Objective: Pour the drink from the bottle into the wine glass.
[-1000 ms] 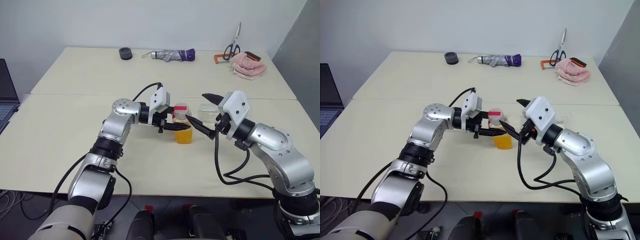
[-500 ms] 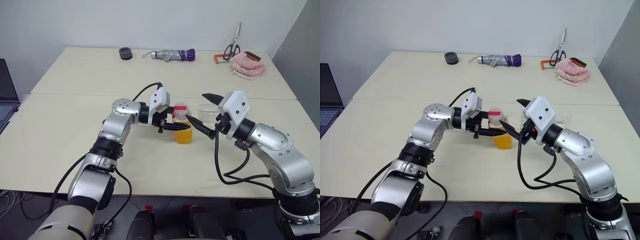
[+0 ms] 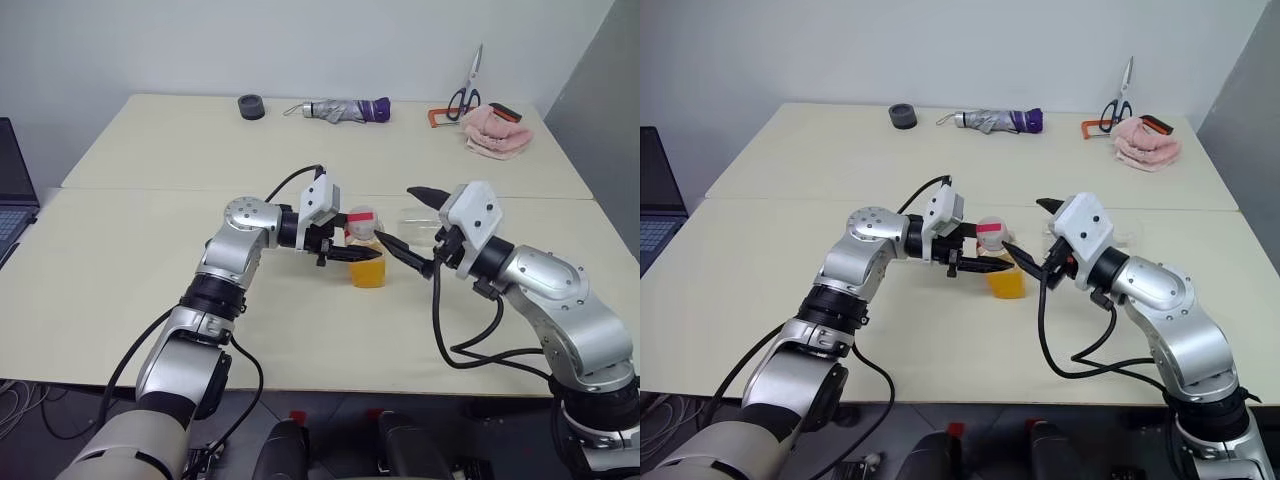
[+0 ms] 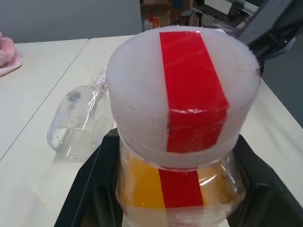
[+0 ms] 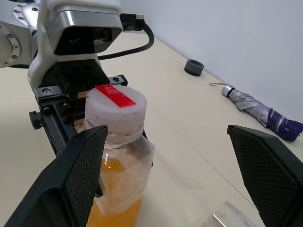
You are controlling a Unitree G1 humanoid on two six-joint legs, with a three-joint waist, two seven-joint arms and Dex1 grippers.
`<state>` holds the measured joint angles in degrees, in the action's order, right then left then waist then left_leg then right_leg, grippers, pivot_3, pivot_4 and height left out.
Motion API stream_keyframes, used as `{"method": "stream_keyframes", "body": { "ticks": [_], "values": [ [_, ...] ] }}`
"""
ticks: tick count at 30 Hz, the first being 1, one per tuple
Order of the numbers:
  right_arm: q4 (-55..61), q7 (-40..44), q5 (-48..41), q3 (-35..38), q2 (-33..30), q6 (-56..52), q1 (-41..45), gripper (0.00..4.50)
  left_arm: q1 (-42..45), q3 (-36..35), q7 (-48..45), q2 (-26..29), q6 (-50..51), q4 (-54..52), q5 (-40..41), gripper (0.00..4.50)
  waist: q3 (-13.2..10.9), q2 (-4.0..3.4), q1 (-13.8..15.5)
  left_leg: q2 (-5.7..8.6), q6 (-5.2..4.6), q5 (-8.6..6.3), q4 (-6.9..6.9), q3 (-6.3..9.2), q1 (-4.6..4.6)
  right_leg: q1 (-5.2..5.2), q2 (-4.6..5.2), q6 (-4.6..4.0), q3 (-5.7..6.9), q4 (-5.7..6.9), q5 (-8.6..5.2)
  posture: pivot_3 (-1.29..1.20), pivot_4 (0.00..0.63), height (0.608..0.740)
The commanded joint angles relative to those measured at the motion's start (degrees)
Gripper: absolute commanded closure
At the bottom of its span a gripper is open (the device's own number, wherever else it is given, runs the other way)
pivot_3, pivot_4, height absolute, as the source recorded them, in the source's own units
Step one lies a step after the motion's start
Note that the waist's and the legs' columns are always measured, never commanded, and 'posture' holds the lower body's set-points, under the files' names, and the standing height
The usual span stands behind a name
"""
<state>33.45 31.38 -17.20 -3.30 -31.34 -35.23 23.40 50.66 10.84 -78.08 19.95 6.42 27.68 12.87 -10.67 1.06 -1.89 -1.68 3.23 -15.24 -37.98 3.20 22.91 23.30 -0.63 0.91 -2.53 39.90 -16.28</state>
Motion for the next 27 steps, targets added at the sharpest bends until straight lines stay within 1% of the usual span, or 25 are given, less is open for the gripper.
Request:
{"method": "stream_keyframes", "body": {
  "ticks": [1, 9, 14, 15, 17, 19, 22, 27],
  "values": [
    [1.04, 1.58, -1.44, 2.03, -1.23, 0.43, 0.49, 0.2, 1.39, -0.4, 0.02, 0.22, -0.76, -0.13, -0.07, 2.34, 0.0, 0.0, 0.0, 0.0, 0.0, 0.0, 0.0, 0.0, 0.0, 0.0, 0.0, 0.0, 0.0, 0.0, 0.0, 0.0, 0.15, 0.74],
    [1.43, 5.39, -3.4, 3.77, -5.8, 0.03, -1.7, 0.2, 1.19, -0.59, 0.38, 0.42, -0.83, -0.33, -0.09, 2.34, 0.0, 0.0, 0.03, 0.0, 0.0, 0.0, -0.01, -0.01, 0.0, 0.0, 0.0, 0.0, 0.0, 0.0, 0.0, 0.0, 0.15, 0.74],
    [3.11, 7.6, -8.28, 7.35, -7.18, -1.54, -3.07, 0.2, 1.19, -0.64, 0.34, 0.57, -0.88, -0.39, -0.06, 2.34, 0.0, 0.0, 0.02, 0.0, 0.0, 0.0, -0.01, -0.01, 0.0, 0.0, 0.0, 0.0, 0.0, 0.01, 0.0, 0.0, 0.15, 0.74],
    [3.59, 7.5, -10.13, 8.19, -6.6, -2.27, -2.92, 0.2, 1.21, -0.65, 0.29, 0.61, -0.86, -0.43, -0.04, 2.34, 0.0, 0.0, 0.02, 0.0, 0.0, 0.0, -0.01, -0.01, 0.0, 0.0, 0.0, 0.0, 0.0, 0.01, 0.0, 0.0, 0.15, 0.74],
    [4.61, 6.49, -13.39, 8.55, -4.99, -4.07, -1.91, 0.0, 1.25, -0.69, 0.09, 0.7, -0.74, -0.57, 0.08, 2.34, 0.0, 0.0, 0.01, 0.0, 0.0, 0.0, -0.01, -0.01, 0.0, 0.0, 0.0, 0.0, -0.01, 0.01, 0.0, 0.0, 0.15, 0.74],
    [5.41, 5.93, -15.43, 7.73, -4.0, -5.55, -1.04, 0.0, 1.26, -0.69, -0.06, 0.71, -0.67, -0.61, 0.18, 2.34, 0.0, 0.0, -0.03, -0.01, 0.0, 0.0, -0.01, -0.01, -0.01, 0.0, -0.01, 0.0, -0.01, 0.02, 0.0, 0.0, 0.15, 0.74],
    [4.12, 3.7, -13.92, 4.51, -1.89, -6.1, 1.78, 0.0, 1.27, -0.58, -0.37, 0.65, -0.53, -0.64, 0.29, 2.34, 0.0, 0.0, -0.05, -0.01, 0.0, 0.0, -0.02, 0.0, -0.01, 0.0, -0.02, 0.0, -0.01, 0.03, 0.0, 0.0, 0.15, 0.74],
    [1.24, 2.51, -12.29, 0.99, -0.06, -6.31, 5.28, 0.0, 1.59, -0.43, -0.53, 0.44, -0.52, -0.42, 0.25, 2.34, 0.0, 0.0, 0.01, -0.01, 0.0, 0.0, -0.04, 0.0, 0.0, 0.0, -0.01, 0.0, -0.01, 0.03, 0.0, 0.0, 0.15, 0.74]
  ]
}}
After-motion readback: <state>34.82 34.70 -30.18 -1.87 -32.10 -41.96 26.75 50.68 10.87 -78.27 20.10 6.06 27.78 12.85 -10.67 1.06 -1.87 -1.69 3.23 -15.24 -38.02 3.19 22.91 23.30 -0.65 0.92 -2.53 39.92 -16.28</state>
